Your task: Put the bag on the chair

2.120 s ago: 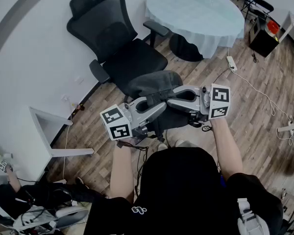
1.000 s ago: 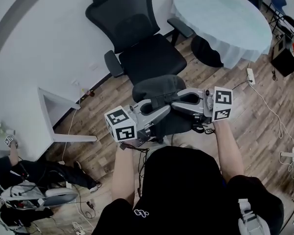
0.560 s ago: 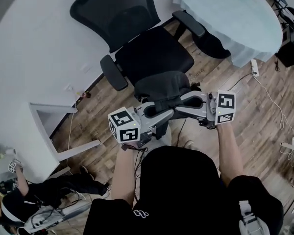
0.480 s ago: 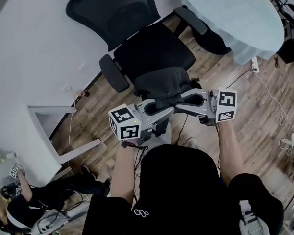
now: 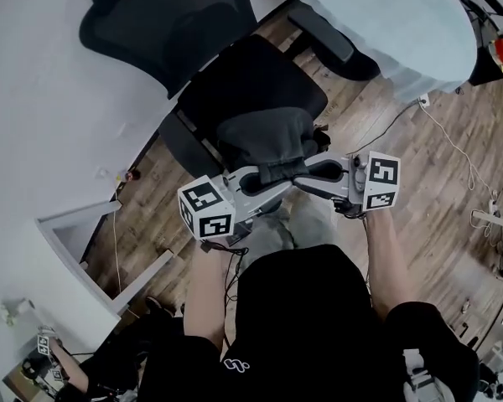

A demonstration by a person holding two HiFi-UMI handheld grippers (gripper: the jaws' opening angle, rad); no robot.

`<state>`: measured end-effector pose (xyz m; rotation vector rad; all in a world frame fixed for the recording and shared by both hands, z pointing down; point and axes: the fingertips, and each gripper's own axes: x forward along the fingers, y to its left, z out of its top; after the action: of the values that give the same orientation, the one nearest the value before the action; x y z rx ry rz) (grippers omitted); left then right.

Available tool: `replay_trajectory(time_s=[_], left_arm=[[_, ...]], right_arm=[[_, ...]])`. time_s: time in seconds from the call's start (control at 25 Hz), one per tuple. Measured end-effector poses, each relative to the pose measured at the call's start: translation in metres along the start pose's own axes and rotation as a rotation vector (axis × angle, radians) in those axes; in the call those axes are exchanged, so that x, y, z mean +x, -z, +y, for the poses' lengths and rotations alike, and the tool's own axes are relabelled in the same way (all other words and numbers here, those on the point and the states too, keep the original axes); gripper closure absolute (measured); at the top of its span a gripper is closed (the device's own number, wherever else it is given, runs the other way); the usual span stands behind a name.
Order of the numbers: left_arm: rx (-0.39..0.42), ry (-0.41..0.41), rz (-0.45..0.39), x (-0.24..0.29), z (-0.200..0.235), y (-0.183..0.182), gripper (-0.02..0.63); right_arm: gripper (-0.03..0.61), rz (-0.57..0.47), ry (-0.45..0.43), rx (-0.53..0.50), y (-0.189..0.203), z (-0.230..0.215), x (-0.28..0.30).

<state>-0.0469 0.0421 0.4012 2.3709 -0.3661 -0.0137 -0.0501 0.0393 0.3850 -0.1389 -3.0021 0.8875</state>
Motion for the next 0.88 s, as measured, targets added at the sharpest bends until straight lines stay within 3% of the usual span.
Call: replay_trajectory(time_s=[0.28,0.52,0.76,0.88], left_arm=[[-0.035,-0.018,-0.006,-0.002,0.012,0.002,0.545],[-0.099,-0.018,-0.033,0.004,0.072,-0.023,0.545],[-0.173,-0.055,-0.055,0.028,0.110,-0.033,0.546],[-0.168,-0.109,-0.066,0.040,0.129,-0.037,0.539]], right_arm=[[0.538,-0.022,0.008,0.026,0.003,-0.010,0.003],[0.538,-0.081,0.039,0.115,-0.010,-0.076,0.008],[0.540,-0.180,0.164,0.181,-0.015,-0.119,-0.012],[0.541,-0.195,0.227,0.192,-0.016,-0.140,-0.022]])
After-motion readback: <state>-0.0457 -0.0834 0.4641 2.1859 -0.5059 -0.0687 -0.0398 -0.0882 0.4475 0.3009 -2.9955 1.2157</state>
